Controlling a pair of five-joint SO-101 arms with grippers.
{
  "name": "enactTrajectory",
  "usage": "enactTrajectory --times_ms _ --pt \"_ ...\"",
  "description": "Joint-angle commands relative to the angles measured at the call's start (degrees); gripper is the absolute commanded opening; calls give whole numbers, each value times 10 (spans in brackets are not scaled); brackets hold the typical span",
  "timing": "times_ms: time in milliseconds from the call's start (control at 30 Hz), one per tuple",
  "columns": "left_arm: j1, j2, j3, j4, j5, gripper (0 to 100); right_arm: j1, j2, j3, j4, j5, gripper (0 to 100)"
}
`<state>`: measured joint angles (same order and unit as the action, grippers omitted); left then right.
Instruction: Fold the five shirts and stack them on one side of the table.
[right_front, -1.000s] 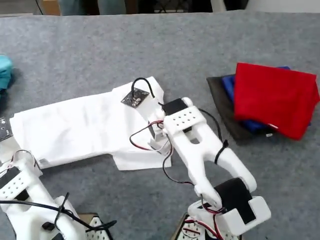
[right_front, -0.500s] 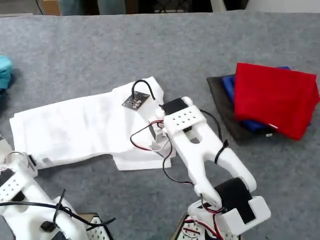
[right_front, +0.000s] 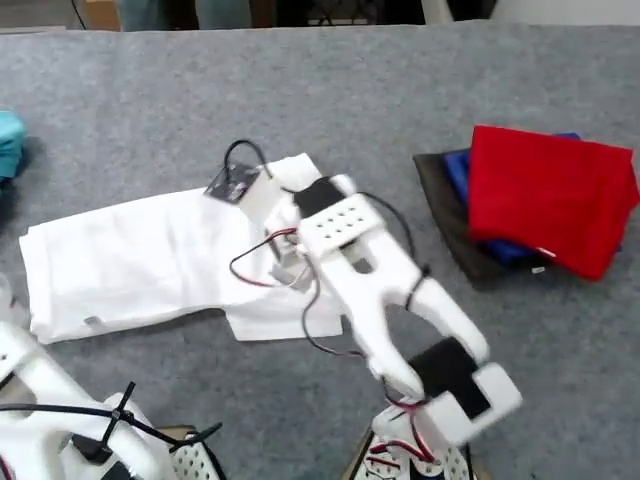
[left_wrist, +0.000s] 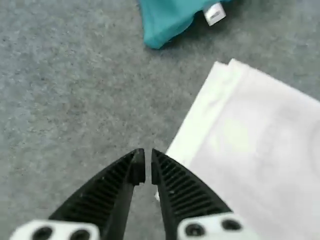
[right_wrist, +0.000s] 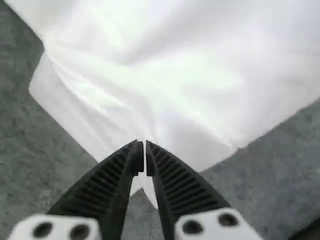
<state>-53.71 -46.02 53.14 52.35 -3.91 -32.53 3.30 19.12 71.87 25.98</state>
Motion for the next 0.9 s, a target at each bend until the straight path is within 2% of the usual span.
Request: enactTrajectory --times_ms 0,133,333,433,567,667,867 --pt "80 17 32 -111 67 29 -15 49 -29 -69 -52 17" --pt "153 69 79 -245 105 30 -11 91 -50 -106 -91 17" --pt "161 197 73 -375 135 30 -14 105 -65 -105 -92 17" --pt "160 278 26 -375 135 29 -15 105 -66 -65 -91 14" --pt "138 374 -74 -303 135 29 -15 105 -65 -10 -91 15" --pt "130 414 -116 -286 133 29 -19 105 -65 17 -91 15" --pt "125 425 -129 -307 132 29 -99 105 -62 55 -87 15"
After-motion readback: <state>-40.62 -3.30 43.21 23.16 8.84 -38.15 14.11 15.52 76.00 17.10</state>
